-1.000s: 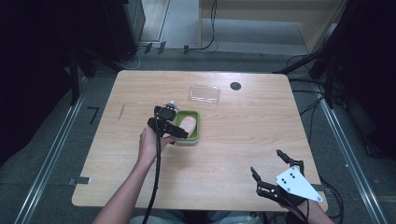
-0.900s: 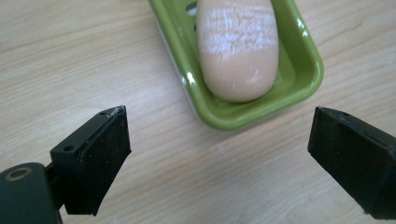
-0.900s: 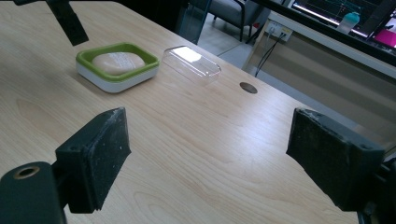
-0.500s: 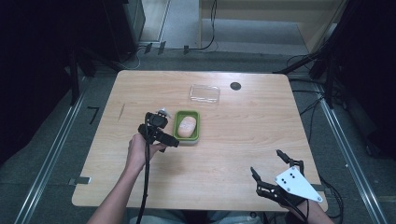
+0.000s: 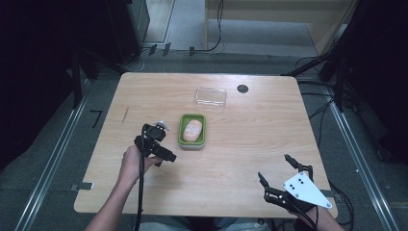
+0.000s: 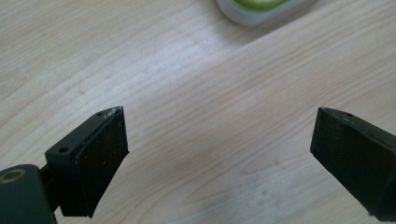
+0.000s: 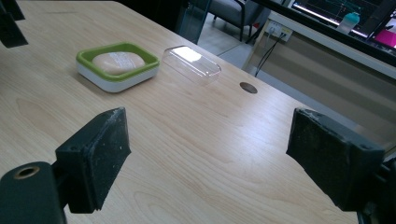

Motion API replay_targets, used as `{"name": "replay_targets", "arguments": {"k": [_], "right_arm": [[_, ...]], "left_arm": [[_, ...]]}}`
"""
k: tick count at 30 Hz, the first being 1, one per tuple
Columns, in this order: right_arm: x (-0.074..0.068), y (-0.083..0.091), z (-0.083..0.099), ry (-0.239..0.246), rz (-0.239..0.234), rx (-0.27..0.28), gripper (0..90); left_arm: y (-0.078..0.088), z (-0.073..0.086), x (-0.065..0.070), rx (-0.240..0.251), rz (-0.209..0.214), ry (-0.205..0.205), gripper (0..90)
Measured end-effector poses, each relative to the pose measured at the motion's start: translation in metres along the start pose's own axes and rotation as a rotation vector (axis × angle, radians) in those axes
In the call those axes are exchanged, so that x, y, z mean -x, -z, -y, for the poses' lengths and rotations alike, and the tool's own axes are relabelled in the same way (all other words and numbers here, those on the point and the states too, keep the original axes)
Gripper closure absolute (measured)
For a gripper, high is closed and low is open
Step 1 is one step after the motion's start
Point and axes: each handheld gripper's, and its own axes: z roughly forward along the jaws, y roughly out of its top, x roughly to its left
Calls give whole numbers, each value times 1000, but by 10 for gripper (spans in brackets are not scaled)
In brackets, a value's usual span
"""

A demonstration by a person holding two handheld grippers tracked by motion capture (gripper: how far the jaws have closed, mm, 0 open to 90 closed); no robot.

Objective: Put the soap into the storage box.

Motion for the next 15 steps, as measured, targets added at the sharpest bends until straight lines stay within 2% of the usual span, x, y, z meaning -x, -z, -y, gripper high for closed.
{"name": "replay_targets", "arguments": {"k": [15], "right_arm": [[0, 0, 0, 1, 3, 0, 131]], "left_arm": [[-7, 28, -1, -90, 14, -39, 50]]}}
